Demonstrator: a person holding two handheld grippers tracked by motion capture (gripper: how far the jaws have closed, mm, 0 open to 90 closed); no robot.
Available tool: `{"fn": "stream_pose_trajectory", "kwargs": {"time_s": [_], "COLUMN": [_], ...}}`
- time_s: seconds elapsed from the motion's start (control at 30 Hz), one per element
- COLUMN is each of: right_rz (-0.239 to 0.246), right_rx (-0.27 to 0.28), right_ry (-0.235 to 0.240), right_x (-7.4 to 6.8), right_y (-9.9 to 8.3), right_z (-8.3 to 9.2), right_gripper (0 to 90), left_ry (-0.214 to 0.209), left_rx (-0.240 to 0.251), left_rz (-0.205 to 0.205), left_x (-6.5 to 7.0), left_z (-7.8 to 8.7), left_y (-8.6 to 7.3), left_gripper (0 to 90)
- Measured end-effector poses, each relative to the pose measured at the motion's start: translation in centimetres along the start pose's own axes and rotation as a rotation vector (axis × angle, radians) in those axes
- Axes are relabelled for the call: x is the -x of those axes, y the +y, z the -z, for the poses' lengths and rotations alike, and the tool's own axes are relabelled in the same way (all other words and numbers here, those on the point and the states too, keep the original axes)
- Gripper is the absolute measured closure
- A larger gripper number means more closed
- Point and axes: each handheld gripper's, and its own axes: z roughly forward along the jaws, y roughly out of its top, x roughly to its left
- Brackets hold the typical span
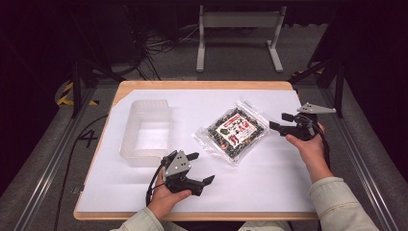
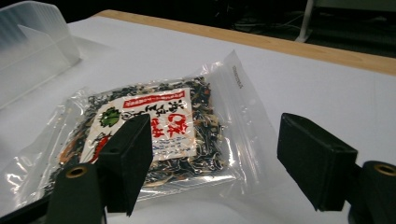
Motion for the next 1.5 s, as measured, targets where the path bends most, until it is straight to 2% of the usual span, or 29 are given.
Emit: {"fn": "stream_pose_trajectory", "kwargs": {"time_s": [0.23,0.37,0.47,0.53,0.8,1.0,1.23,1.3,1.4,1.5], "right_rz": [-0.015,-0.062,-0.102,-0.130,-0.137,-0.138,-0.204,-0.208,-0.239,-0.246], "right_rx": [-0.027,-0.056,-0.070,-0.078,-0.119,-0.147,-0.195,-0.201,-0.207,-0.213], "right_ry": [-0.036,-0.056,-0.043,-0.015,-0.015,-0.008,0.026,0.030,0.052,0.049], "right_x": [1.1,2.2,2.8,3.0,3.2,3.3,3.8,3.8,3.9,3.9], "right_y": [0.3,-0.1,-0.6,-0.8,-1.5,-1.9,-2.5,-2.5,-2.6,-2.6], "right_z": [-1.5,-2.4,-3.0,-3.4,-4.7,-5.4,-6.1,-6.1,-6.1,-6.2], "right_gripper": [27.6,28.3,30.9,33.9,43.0,44.5,48.7,49.6,54.9,58.7], "left_ry": [0.000,-0.001,-0.002,0.000,-0.002,-0.003,-0.007,-0.007,-0.009,-0.008], "left_rx": [-0.002,-0.003,-0.005,-0.004,-0.008,-0.012,-0.014,-0.013,-0.015,-0.018], "left_rz": [0.000,-0.008,-0.010,-0.012,-0.017,-0.018,-0.016,-0.012,-0.010,-0.009], "left_x": [0.0,0.1,0.1,0.1,0.2,0.2,0.2,0.2,0.2,0.2], "left_z": [0.0,-0.1,-0.1,-0.1,-0.1,-0.1,-0.2,-0.2,-0.2,-0.2], "left_y": [0.0,0.0,0.0,0.0,0.0,-0.1,-0.1,-0.1,-0.1,-0.1], "left_gripper": [10.9,11.1,11.1,11.3,11.7,12.0,12.5,12.5,12.5,12.5]}}
